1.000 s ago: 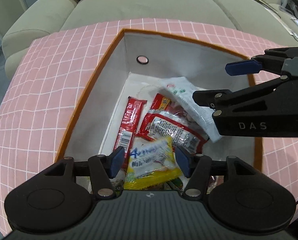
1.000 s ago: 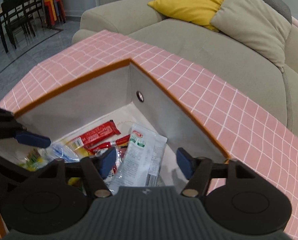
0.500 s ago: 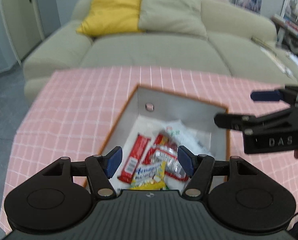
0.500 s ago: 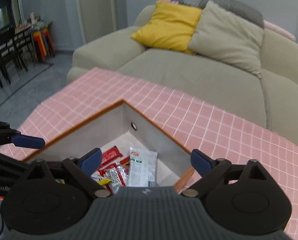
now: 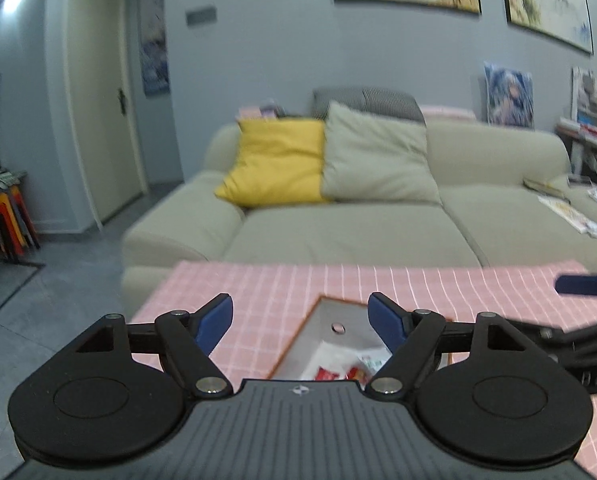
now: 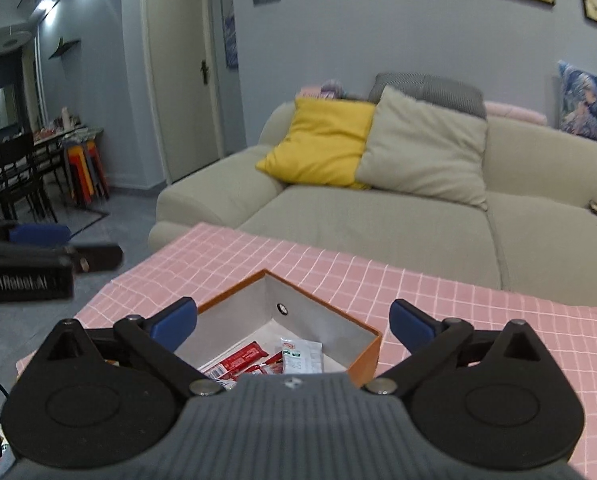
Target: Organize snacks
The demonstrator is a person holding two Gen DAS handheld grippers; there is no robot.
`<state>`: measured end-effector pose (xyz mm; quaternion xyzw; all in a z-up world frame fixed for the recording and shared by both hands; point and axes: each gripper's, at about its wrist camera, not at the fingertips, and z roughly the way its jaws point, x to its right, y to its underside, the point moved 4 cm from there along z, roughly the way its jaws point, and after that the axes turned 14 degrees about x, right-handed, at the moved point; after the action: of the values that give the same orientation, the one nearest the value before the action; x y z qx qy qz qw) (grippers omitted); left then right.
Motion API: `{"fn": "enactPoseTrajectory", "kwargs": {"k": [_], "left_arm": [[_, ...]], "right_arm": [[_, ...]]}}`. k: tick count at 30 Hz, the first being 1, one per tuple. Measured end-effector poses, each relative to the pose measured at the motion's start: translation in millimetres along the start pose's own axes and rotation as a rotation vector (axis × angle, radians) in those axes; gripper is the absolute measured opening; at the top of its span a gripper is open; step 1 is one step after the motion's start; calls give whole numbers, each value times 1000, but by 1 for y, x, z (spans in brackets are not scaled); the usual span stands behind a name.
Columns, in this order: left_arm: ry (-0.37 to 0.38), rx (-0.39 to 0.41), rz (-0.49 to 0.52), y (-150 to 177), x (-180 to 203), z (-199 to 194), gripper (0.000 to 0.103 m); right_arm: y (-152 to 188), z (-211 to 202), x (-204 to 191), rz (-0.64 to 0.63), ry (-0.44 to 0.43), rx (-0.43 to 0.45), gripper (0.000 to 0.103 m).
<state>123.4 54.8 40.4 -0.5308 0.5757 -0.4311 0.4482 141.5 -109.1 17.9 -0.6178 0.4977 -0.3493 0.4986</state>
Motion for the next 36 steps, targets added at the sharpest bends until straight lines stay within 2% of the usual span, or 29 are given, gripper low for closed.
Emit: {"fn": "enactPoseTrajectory", "kwargs": {"k": [6, 9, 13, 17, 20, 25, 32, 36], "left_arm": [[-22, 36, 21, 0, 4, -24, 95], [-23, 27, -3, 7, 6, -34, 96], [-24, -27, -47, 25, 4, -43, 96], [-66, -41, -66, 41, -3, -49, 96], [-65, -56, -92, 52, -5, -47, 103], [-53, -118, -129, 73, -3, -39, 103], [-84, -166, -62, 91, 11, -34, 103], [-84, -180, -77, 94, 11, -35, 103]], "right_arm": [[12, -38, -11, -46, 75, 58, 99], [22, -50, -15, -53, 74, 33, 99], [37, -61, -14, -31, 81, -9, 99], [52, -71, -10, 10, 88, -20, 99], [61, -73, -9, 26, 114, -32, 99], [73, -66, -12, 20, 93, -65, 99], [89, -56, -23, -57, 80, -108, 99], [91, -52, -22, -54, 80, -117, 99]]}}
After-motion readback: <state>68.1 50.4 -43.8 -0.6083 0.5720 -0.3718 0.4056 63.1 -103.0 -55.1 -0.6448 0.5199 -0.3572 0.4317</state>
